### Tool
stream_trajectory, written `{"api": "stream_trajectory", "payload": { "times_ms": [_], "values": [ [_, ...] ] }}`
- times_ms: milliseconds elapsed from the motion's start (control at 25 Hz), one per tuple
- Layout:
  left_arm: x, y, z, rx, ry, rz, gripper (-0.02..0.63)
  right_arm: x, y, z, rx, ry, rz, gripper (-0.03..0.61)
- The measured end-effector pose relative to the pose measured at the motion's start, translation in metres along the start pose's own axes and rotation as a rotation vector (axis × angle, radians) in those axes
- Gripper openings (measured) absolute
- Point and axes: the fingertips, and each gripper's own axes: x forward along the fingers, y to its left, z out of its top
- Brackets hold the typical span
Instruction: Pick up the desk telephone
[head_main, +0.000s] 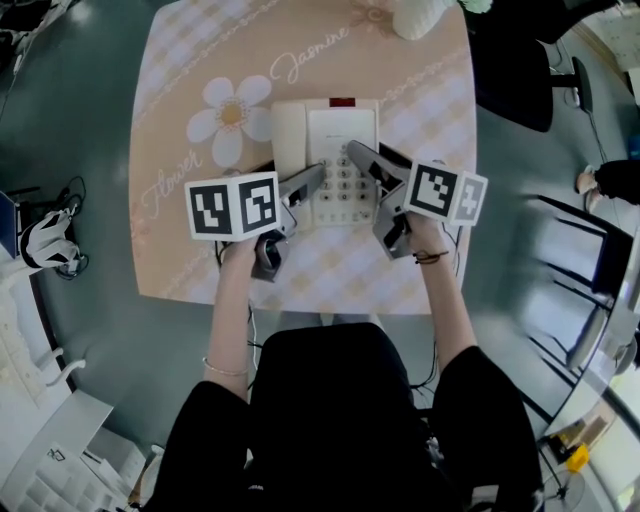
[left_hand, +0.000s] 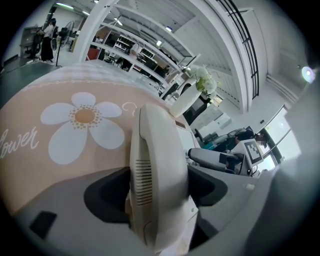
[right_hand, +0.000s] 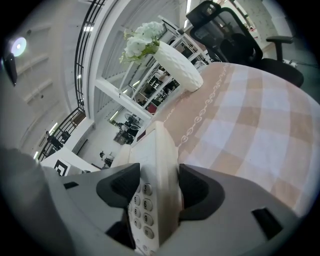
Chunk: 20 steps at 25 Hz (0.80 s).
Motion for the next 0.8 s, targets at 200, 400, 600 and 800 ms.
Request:
{"api": "stream_trajectory", "payload": {
  "times_ms": [200,400,600,800],
  "values": [
    [-0.0004,0.0006,0.0002,-0.005,-0.008,0.01,0.336,-0.0002,-0.0006,0.0001,-0.012,0.006,-0.007,0.225],
    [-0.0009,0.0005,0.0,-0.008,-0.014,0.017,0.331,-0.0013,-0.0006,-0.0005,-0.018,0.019,-0.032,0.222],
    [-0.001,0.0006,0.0,-0.009,-0.008,0.021,0.328,-0.0021,0.0004,0.0001,-0.024,0.022,-0.04,0.221],
    [-0.0046,-0.0026,0.0009,-0.002,-0.004,0.025,0.327,-0.0059,0.0052,0.002,-0.031,0.018,-0.042,0.221]
  ]
}}
